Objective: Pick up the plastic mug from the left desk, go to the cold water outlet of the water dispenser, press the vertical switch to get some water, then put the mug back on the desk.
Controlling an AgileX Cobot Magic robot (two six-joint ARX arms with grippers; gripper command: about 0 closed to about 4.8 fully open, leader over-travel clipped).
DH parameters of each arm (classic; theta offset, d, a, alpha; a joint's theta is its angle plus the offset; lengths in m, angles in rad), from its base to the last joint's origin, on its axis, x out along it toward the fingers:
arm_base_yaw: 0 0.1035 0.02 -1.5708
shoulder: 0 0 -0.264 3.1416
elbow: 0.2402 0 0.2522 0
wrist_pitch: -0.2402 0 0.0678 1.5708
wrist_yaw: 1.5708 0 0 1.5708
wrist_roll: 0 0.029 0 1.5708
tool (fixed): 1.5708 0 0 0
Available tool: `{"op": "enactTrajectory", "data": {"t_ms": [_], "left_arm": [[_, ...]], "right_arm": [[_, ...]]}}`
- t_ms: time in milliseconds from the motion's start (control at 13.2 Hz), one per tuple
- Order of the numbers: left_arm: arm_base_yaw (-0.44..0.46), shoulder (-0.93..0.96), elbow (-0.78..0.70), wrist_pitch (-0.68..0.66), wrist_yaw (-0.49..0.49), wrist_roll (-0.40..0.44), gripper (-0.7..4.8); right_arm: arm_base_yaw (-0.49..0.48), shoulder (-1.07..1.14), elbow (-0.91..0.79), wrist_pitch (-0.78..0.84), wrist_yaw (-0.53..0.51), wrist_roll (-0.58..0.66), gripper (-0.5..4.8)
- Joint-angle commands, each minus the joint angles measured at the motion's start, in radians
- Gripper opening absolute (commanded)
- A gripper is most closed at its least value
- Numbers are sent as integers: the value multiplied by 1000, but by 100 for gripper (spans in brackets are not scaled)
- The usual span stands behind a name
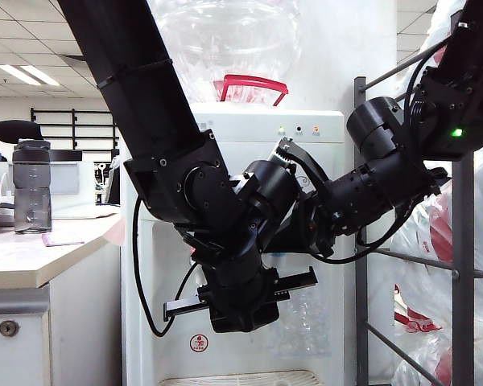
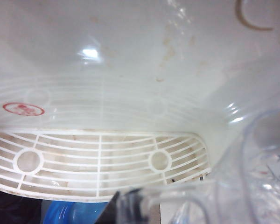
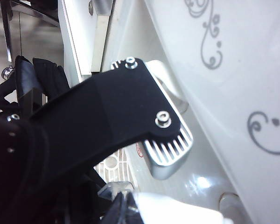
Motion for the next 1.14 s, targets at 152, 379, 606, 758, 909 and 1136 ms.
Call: {"op": "enactTrajectory", "data": {"t_ms": [152, 379, 606, 758, 909, 1136], "left_arm": [[-8, -8, 6, 41, 6, 3, -6], [-8, -8, 6, 42, 6, 3, -6], [-8, -8, 6, 42, 6, 3, -6], [-8, -8, 6, 42, 6, 3, -6], [-8, -8, 6, 42, 6, 3, -6], [-8, -8, 6, 42, 6, 3, -6]], "right_arm": [[4, 11, -1, -7, 45, 8, -5], [4, 11, -1, -7, 48, 8, -5], [4, 11, -1, -7, 48, 8, -5], [4, 11, -1, -7, 48, 8, -5], [4, 11, -1, -7, 48, 8, -5], [4, 11, -1, -7, 48, 8, -5]]}}
